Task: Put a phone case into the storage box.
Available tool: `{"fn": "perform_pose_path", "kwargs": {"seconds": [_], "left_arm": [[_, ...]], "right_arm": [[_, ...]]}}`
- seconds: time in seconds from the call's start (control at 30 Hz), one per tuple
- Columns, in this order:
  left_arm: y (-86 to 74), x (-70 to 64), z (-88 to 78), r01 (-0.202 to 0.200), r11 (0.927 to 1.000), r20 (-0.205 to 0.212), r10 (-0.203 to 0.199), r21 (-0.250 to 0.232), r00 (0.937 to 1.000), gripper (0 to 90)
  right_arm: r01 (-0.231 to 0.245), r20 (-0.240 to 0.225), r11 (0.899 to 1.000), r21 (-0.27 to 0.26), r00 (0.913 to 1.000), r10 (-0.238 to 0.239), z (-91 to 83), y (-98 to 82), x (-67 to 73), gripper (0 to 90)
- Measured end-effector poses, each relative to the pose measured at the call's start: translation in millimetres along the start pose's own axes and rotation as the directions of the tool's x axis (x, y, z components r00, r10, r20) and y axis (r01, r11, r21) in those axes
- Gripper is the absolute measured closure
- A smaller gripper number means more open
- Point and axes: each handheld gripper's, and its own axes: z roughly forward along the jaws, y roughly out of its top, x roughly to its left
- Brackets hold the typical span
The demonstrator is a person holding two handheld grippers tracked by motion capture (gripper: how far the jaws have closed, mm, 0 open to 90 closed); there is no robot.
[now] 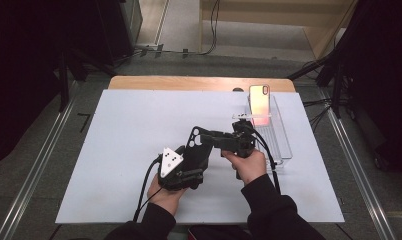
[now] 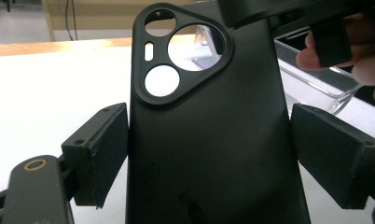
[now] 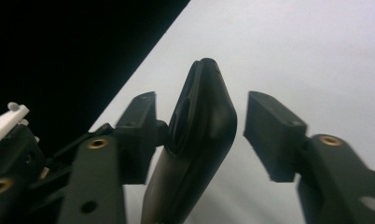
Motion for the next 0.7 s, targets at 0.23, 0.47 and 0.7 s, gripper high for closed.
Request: {"fn": "perform_pose_path", "kwargs": {"seconds": [0.23,0.47,0.7], "left_arm": [[0.7,-0.3,-0.8,0.028,0.9996,0.014,-0.028,-0.002,0.9995,14.0],[0.7,-2.0,-0.7,0.03,0.9995,0.017,-0.03,-0.011,0.9994,13.9],[-0.4,-1.5,-0.1,0.024,0.9996,0.024,-0.024,-0.016,0.9994,13.5]], "right_arm": [[-0.037,-0.033,0.999,-0.023,0.9988,0.036,-0.5,1.2,-0.7,68.2],[-0.08,-0.064,0.996,-0.028,0.9949,0.078,-3.4,1.6,-2.9,72.7],[-0.125,-0.103,0.992,-0.015,0.987,0.123,-3.3,2.6,-2.9,76.2]]}}
